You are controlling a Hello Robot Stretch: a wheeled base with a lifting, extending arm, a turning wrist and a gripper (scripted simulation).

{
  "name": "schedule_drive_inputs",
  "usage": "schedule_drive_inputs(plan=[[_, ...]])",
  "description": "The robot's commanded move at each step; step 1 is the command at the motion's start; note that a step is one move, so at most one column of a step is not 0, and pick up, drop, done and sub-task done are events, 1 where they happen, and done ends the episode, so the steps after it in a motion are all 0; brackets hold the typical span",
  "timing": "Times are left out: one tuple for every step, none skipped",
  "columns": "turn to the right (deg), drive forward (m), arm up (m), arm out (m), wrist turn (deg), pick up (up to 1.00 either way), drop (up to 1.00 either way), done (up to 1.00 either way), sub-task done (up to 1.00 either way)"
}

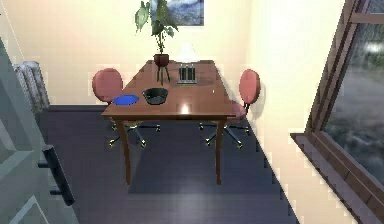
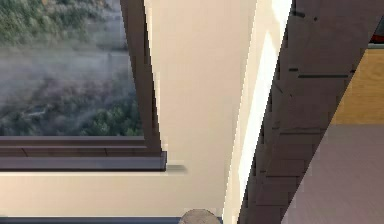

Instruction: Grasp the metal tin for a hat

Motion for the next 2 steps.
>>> schedule_drive_inputs(plan=[[0.0,0.00,0.00,0.00,0.0,1.00,0.00,0.00,0.00],[0.0,0.00,0.10,0.00,0.0,0.00,0.00,0.00,0.00]])
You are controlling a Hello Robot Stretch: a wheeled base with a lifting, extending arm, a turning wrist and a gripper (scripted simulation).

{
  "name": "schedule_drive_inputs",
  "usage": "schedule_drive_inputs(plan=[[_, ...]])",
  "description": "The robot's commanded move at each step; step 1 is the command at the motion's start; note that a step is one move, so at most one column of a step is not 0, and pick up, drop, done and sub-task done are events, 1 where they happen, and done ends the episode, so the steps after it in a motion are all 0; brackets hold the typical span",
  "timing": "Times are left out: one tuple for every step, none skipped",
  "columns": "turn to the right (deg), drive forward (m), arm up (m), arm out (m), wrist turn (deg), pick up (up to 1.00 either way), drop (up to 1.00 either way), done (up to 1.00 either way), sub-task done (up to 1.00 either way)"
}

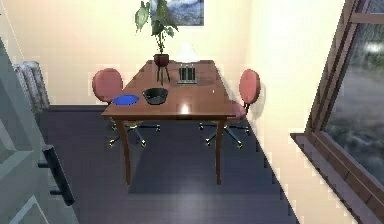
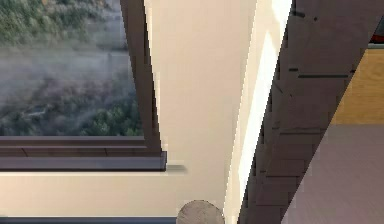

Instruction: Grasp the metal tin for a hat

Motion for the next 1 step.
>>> schedule_drive_inputs(plan=[[0.0,0.00,0.00,0.00,0.0,0.00,0.00,1.00,0.00]])
